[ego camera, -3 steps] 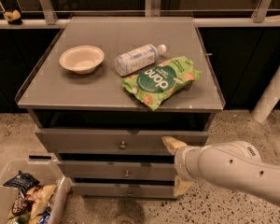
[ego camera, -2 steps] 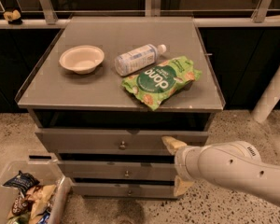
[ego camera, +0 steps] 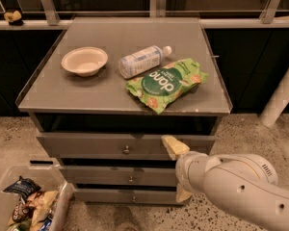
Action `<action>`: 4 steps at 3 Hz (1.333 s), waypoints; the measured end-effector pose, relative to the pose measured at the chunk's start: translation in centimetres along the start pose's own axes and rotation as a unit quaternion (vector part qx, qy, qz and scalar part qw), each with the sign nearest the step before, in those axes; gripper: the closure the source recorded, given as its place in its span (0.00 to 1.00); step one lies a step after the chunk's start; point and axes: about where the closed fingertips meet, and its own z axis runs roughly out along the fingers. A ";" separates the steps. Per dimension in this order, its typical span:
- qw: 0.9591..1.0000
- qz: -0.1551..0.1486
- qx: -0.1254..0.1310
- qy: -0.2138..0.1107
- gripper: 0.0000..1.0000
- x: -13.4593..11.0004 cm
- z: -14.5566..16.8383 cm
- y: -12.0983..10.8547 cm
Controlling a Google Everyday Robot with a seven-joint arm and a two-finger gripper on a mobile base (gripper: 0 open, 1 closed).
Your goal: Open top drawer
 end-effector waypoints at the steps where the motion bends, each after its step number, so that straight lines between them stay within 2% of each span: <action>1: 1.000 -0.011 -0.008 0.026 0.00 -0.4 -2.1 -2.0; 2: 0.995 -0.007 -0.073 0.061 0.00 2.1 -0.3 -1.2; 3: 0.986 -0.017 -0.119 0.117 0.00 4.7 3.2 -0.6; 4: 0.986 -0.017 -0.119 0.117 0.00 4.7 3.2 -0.6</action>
Offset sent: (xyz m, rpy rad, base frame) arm 0.0643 -0.0359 -0.0542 -0.3727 0.2292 -0.1909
